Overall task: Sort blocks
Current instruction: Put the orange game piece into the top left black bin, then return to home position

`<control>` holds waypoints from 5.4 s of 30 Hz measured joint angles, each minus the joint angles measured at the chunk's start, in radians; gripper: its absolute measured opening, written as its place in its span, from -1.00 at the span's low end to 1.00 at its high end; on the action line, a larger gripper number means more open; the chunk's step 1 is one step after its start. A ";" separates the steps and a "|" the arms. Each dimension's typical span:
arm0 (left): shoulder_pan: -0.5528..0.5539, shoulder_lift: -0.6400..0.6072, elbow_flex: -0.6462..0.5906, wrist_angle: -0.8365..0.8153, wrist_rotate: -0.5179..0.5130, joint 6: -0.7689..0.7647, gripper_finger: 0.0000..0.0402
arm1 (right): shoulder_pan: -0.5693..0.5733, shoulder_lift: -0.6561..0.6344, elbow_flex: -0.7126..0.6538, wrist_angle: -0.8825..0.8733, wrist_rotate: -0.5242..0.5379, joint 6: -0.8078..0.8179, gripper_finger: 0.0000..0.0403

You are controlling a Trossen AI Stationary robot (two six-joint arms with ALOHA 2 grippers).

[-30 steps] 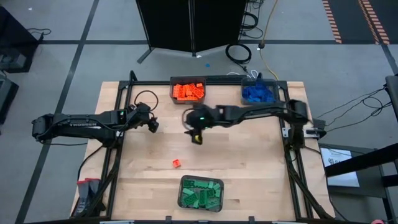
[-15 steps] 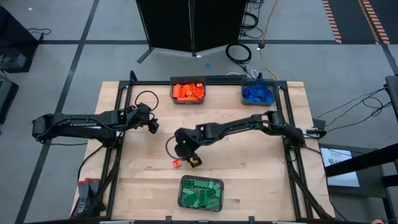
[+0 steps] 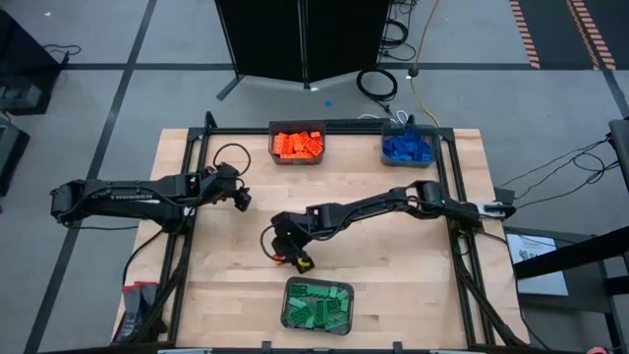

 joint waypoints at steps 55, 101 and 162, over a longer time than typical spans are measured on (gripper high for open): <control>0.000 0.000 0.000 0.001 -0.011 0.002 0.34 | -0.148 -0.021 0.231 -0.258 0.008 0.113 -0.41; 0.000 0.000 0.000 -0.026 -0.012 0.010 0.34 | -0.550 0.113 0.434 -0.288 0.264 0.666 -0.10; -0.039 -0.848 -0.162 0.248 0.457 0.132 0.34 | -0.392 -2.232 -1.652 0.507 -0.161 0.668 -0.16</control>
